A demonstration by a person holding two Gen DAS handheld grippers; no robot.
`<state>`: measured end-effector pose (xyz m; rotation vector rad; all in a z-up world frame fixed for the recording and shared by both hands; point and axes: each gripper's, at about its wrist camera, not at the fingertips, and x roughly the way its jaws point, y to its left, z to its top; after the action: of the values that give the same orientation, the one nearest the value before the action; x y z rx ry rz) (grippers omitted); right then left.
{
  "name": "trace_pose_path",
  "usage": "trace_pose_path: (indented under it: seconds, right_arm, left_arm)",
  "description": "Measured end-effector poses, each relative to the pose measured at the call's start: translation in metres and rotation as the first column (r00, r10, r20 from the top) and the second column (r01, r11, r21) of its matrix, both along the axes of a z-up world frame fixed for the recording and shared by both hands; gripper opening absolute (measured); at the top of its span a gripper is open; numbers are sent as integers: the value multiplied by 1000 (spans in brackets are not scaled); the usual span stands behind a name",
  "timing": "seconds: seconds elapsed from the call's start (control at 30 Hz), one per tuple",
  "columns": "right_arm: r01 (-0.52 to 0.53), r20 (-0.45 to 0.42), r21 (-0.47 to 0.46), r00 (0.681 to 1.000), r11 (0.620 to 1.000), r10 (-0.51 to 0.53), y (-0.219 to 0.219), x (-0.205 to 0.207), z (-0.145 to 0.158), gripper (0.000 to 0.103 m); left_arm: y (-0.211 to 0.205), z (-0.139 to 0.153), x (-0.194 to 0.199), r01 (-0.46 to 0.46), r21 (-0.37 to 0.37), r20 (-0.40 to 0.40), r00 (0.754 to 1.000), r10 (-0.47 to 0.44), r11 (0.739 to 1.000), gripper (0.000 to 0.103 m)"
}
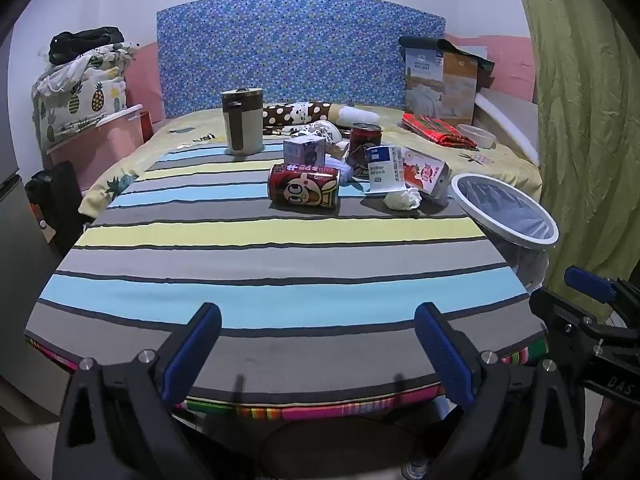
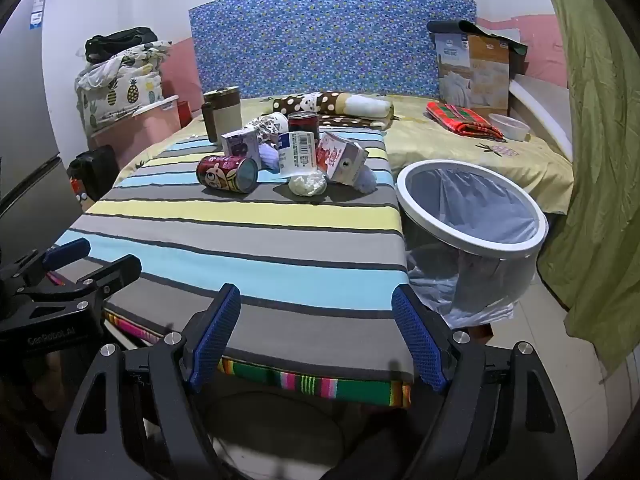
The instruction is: Collect trash
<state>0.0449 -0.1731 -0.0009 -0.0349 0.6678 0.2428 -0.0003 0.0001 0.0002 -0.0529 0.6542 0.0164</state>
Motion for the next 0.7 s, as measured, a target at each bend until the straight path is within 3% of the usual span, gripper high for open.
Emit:
trace_pose_path:
  seconds: [0.7]
  right_arm:
    - [7, -10, -11, 1000, 1000, -7, 0, 0, -1, 79]
  left_arm:
    - [-3, -2, -2, 2, 3, 1, 1000, -2, 1000, 99]
